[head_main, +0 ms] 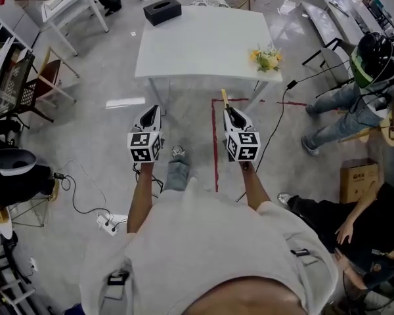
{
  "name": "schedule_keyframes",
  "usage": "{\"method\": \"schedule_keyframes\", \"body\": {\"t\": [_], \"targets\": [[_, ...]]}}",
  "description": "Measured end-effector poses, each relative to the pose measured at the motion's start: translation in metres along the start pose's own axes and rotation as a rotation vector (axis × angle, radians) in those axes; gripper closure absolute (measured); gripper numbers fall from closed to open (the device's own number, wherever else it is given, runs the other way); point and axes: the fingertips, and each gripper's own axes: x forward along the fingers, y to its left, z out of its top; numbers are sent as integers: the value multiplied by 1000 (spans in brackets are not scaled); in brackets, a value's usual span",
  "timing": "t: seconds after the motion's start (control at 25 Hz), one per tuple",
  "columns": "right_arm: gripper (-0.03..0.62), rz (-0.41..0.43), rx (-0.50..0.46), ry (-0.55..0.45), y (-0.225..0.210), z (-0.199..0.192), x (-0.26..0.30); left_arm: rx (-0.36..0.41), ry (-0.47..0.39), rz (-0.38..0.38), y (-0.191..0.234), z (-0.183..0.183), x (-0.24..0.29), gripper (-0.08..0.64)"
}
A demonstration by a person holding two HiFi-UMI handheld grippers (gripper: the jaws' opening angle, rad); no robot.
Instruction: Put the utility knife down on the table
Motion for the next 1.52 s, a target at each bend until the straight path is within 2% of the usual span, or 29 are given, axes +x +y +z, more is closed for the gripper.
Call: {"method": "schedule_keyframes", "body": {"t": [0.24,0.84,1.2,1.52], "targets": [[508,-24,-3,11,-12,13,47,-18,2,-25,26,5,50,538],[508,-91,-18,7,-28,86,188,-20,-11,-111,115,64,193,538],[508,-121,-16,11,-41,103,239,-13,-9,-149,142,79,248,538],[508,-137,11,43,-51,91,258,-7,23,-175,147,72,275,538]]}}
